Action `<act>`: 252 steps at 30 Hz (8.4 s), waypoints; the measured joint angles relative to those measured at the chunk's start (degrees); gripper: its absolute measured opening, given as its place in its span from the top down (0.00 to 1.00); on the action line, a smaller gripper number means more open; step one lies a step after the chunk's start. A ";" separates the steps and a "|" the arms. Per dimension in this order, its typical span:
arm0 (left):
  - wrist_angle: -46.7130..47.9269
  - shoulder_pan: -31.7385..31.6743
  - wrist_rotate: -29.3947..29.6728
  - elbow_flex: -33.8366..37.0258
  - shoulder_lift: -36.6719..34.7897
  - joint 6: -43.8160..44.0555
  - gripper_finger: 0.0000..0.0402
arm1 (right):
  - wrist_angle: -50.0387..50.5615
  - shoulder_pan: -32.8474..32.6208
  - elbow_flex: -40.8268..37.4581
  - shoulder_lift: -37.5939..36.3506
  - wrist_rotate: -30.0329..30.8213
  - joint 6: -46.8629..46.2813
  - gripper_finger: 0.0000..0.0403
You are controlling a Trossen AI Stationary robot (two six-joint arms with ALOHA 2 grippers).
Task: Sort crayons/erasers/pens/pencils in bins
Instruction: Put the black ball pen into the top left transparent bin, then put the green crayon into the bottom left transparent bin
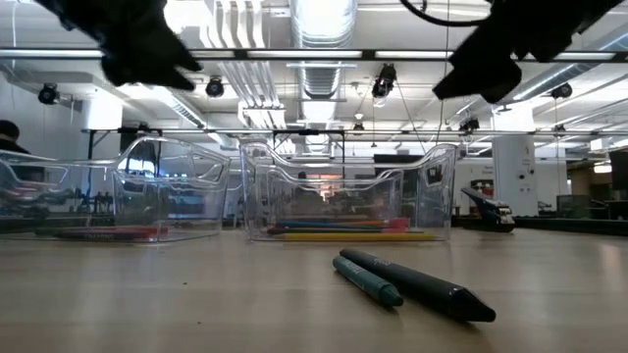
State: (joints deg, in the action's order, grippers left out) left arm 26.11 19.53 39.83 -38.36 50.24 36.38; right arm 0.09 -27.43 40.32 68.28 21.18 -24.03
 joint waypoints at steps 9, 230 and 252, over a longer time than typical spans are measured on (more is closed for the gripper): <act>-42.55 1.46 1.21 5.19 10.26 -19.38 0.43 | -0.78 -3.42 3.77 12.86 2.51 -9.55 0.39; -2.24 -41.10 -11.17 -7.43 7.33 -20.82 0.92 | 17.64 -19.95 17.03 8.01 26.46 -6.08 0.33; -8.20 -47.35 -21.61 -2.72 -3.31 -20.55 0.39 | 17.79 -20.18 17.00 8.03 26.48 -7.50 0.33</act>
State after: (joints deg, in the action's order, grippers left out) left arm 17.91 -27.82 18.23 -41.08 46.93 15.84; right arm 17.88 -47.62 57.32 76.31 47.66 -31.53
